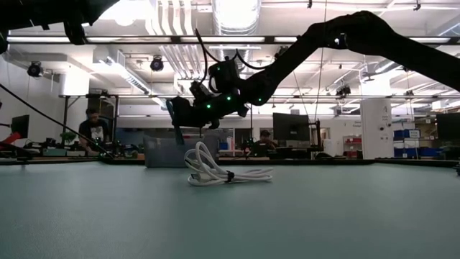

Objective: Pick and place USB-C Cables
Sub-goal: Put the blue charger cable into the bin

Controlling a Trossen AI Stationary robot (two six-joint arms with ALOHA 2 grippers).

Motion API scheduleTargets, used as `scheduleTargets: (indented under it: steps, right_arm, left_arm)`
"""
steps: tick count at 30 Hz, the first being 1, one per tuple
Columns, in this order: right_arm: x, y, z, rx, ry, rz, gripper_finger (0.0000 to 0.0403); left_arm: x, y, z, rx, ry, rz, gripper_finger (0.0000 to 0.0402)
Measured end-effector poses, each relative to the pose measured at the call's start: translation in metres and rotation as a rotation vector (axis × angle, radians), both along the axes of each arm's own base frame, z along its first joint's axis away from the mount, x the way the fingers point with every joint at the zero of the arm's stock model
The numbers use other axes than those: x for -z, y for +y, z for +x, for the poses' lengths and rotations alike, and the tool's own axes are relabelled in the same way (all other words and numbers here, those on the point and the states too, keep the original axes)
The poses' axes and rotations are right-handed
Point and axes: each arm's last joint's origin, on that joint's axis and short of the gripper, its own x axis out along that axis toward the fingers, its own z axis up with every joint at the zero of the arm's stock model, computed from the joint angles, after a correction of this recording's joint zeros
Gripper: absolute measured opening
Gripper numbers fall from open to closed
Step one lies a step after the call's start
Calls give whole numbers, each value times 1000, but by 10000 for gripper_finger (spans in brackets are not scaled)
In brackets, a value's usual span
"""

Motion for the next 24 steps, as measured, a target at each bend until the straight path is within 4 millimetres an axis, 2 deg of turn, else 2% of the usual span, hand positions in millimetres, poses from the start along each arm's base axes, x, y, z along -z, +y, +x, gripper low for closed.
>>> scheduleTargets:
  steps: [11, 24]
  right_arm:
    - [0, 0, 0, 1, 0, 0, 42]
    - [0, 0, 0, 2, -1, 2, 117]
  left_arm:
    - [0, 0, 0, 0, 0, 0, 0]
    - [0, 0, 0, -1, 1, 0, 0]
